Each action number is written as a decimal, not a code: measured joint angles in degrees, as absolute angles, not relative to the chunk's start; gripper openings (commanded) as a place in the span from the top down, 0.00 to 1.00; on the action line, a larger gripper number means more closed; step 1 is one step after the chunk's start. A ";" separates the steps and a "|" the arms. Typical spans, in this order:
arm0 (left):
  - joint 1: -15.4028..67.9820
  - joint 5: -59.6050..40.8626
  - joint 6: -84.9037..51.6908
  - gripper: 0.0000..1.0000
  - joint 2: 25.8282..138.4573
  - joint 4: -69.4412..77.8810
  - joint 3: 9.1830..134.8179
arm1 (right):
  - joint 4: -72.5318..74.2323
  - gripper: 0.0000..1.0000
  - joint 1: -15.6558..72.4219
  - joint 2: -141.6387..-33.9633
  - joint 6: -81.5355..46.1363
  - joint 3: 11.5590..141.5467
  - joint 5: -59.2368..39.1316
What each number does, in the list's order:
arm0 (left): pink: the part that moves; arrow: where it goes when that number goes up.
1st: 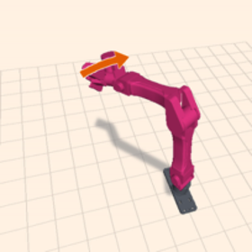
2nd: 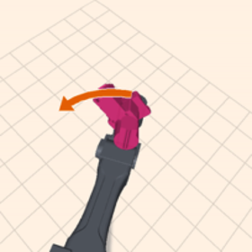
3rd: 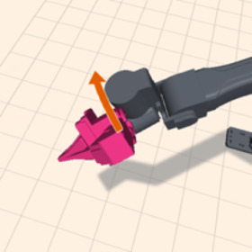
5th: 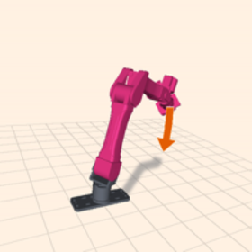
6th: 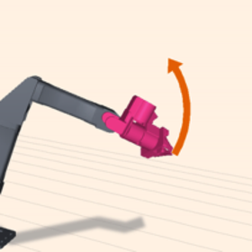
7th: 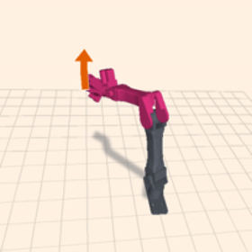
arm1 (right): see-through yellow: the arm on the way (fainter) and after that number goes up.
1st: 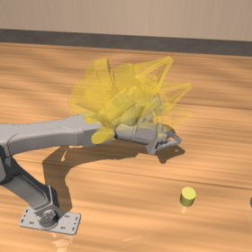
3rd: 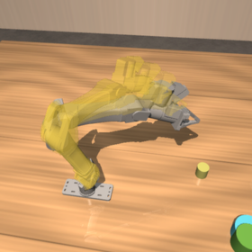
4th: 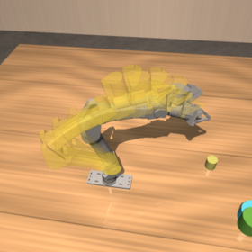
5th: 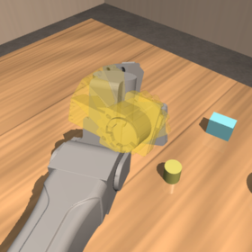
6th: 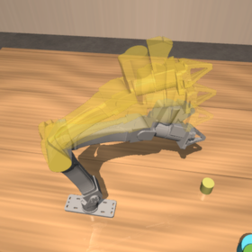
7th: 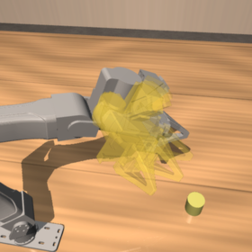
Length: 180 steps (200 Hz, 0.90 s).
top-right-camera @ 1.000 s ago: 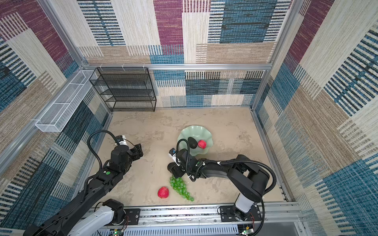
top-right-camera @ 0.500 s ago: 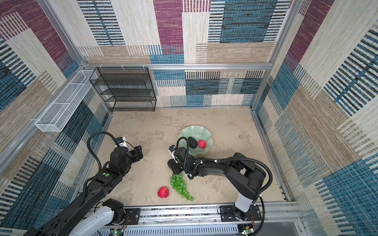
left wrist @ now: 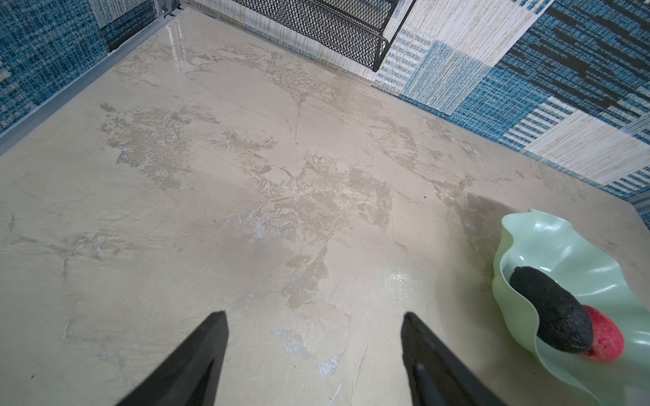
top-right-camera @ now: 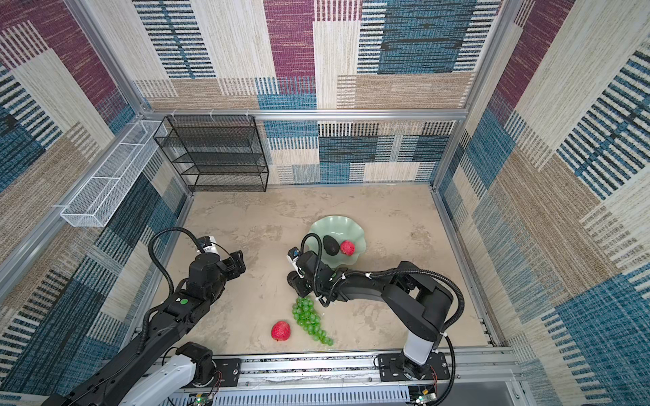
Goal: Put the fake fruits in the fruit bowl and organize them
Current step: 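Carry the avocado into the bowl and release it with the right gripper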
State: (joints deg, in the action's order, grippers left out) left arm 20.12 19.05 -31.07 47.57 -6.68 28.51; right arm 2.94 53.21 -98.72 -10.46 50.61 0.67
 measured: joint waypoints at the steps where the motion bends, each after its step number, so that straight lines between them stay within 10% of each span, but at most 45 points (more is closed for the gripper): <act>1: 20.10 19.05 -31.07 0.19 47.57 -6.68 28.51 | 2.94 0.49 53.21 -98.67 -10.46 50.61 0.67; 96: 19.70 18.65 -31.05 0.19 46.74 -6.81 28.49 | -1.96 0.49 36.64 -80.60 -9.08 51.86 2.37; 180: 19.51 14.39 -30.00 0.19 47.94 -7.99 29.87 | -0.67 0.49 24.77 -93.91 -3.53 58.85 3.88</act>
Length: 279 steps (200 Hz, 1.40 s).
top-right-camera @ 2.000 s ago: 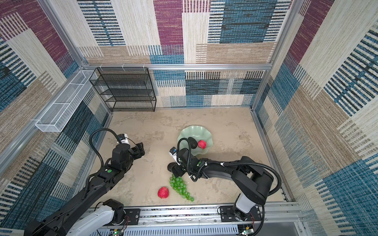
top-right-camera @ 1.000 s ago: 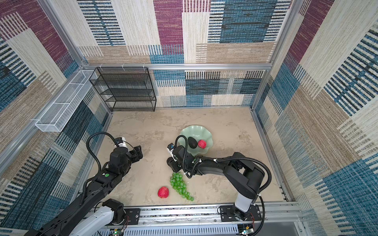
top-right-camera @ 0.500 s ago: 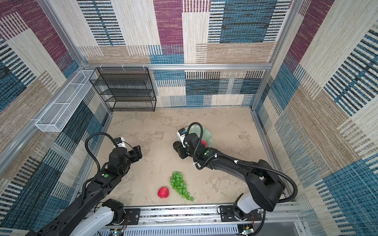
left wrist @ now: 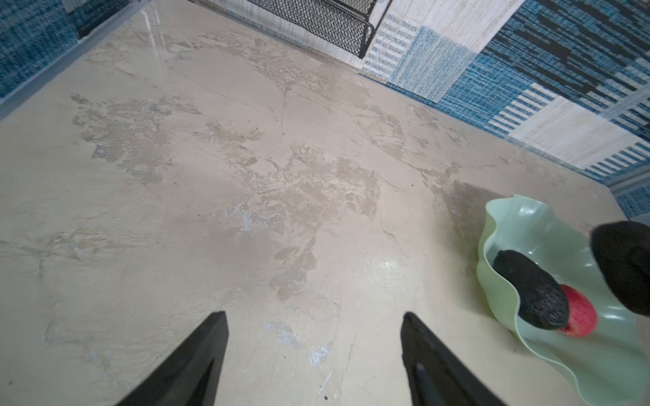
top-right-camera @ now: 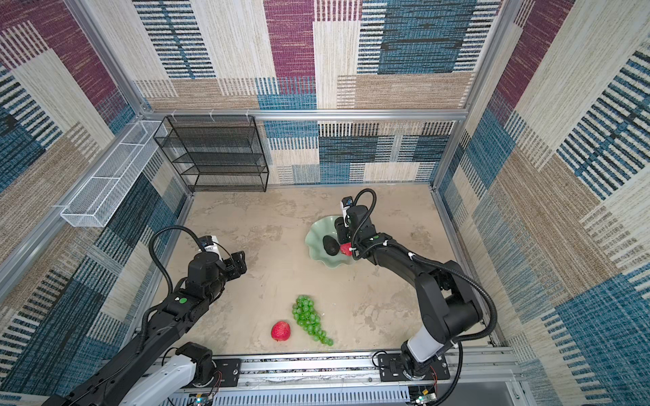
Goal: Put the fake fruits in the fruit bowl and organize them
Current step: 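Carry the avocado into the bowl and release it with the right gripper, then grasp the red apple nearest the robot with the left gripper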
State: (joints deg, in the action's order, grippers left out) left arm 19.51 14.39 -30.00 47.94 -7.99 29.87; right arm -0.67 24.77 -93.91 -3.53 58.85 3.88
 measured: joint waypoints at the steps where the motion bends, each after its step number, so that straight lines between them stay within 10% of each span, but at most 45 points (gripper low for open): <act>1: 19.51 14.35 -30.00 0.19 47.94 -7.99 29.89 | -0.64 0.49 24.75 -94.04 -3.49 58.92 3.88; 147: 19.51 -2.04 -31.99 0.20 50.00 -19.77 33.21 | 4.99 0.32 22.90 -107.72 -1.65 63.61 -0.49; 205: 20.53 -10.92 -33.98 0.21 50.22 -24.45 32.51 | 6.55 0.07 22.90 -98.13 -3.05 59.99 -0.95; 279: 40.58 -13.02 -39.68 0.22 49.74 -25.08 27.38 | 13.04 0.02 22.87 -82.63 -10.83 44.82 -8.12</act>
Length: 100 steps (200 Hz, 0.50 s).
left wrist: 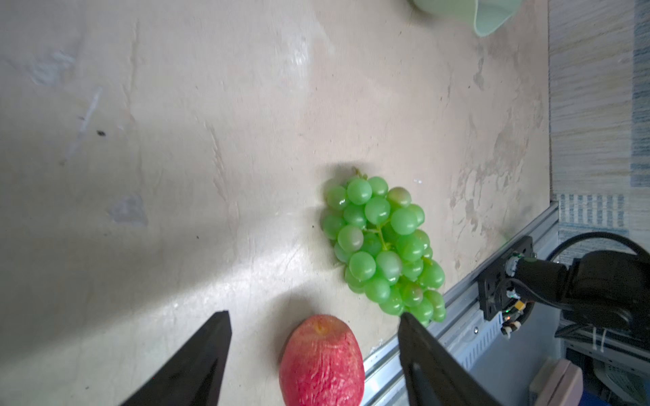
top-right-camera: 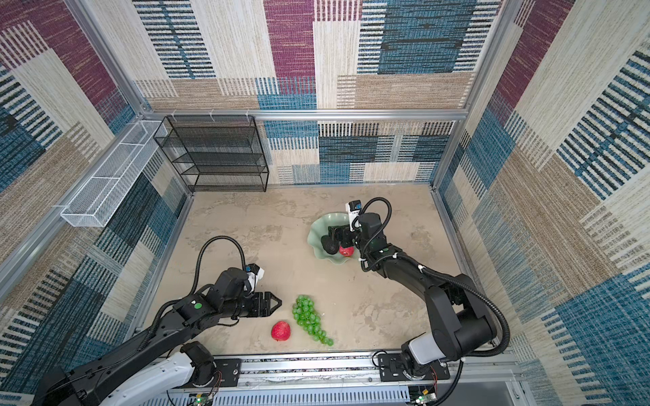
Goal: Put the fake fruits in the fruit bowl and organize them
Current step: 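Grasp the red apple nearest the robot with the left gripper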
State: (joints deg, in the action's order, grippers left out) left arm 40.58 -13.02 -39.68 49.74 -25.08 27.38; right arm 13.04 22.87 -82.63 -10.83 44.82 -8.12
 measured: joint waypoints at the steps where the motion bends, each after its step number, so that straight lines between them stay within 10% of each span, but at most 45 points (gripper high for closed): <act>1: 40.73 -12.91 -39.79 0.22 49.69 -25.10 27.29 | 13.04 0.02 22.87 -82.41 -10.94 44.58 -8.21; 100: 57.12 -4.14 -47.77 0.22 49.98 -26.92 23.90 | 13.98 0.00 22.87 -77.45 -12.80 39.97 -10.02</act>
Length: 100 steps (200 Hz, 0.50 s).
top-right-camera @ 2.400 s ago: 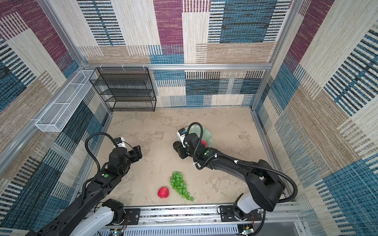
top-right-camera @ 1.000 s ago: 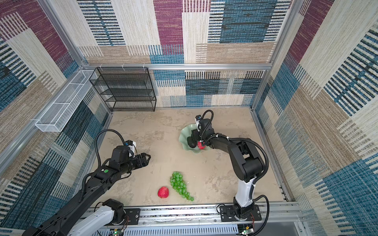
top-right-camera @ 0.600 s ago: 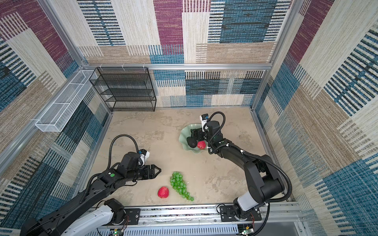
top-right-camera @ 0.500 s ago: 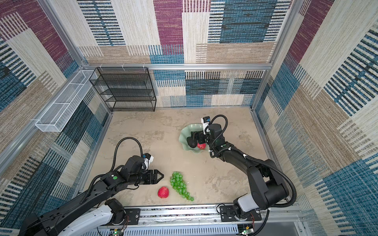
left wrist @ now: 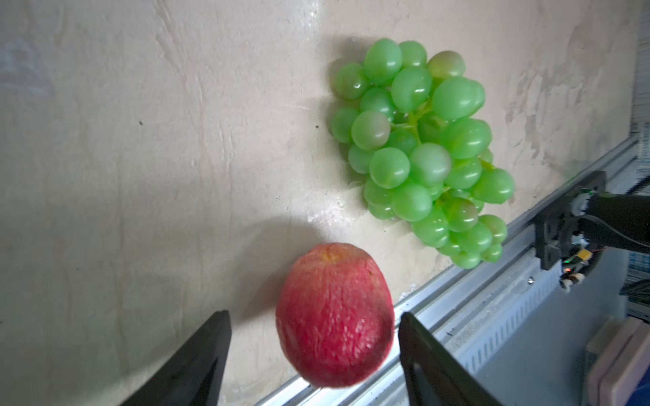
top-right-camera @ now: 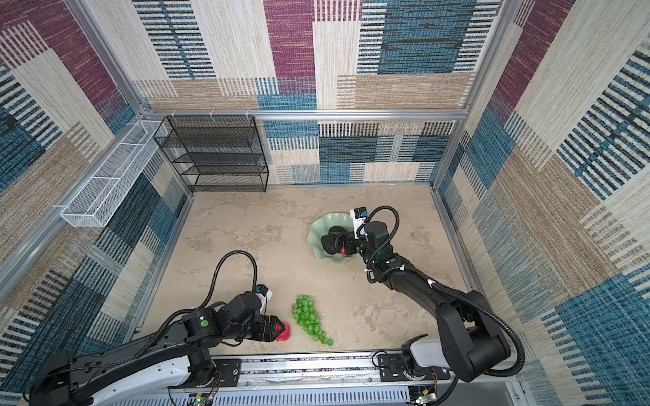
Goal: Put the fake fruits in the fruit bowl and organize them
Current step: 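Grasp the red apple nearest the robot with the left gripper, then carry the apple into the bowl and release it with the left gripper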
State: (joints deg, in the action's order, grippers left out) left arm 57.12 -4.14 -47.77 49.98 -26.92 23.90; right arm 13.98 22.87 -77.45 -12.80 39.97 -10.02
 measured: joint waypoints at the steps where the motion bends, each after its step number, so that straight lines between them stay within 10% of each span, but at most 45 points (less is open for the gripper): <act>1: 57.19 -4.03 -47.77 0.22 50.09 -26.92 23.94 | 13.98 0.00 22.87 -77.45 -12.80 39.97 -10.04; 100: 61.93 -0.78 -47.99 0.41 56.38 -27.07 25.80 | 14.31 0.00 22.87 -76.38 -13.43 38.72 -10.48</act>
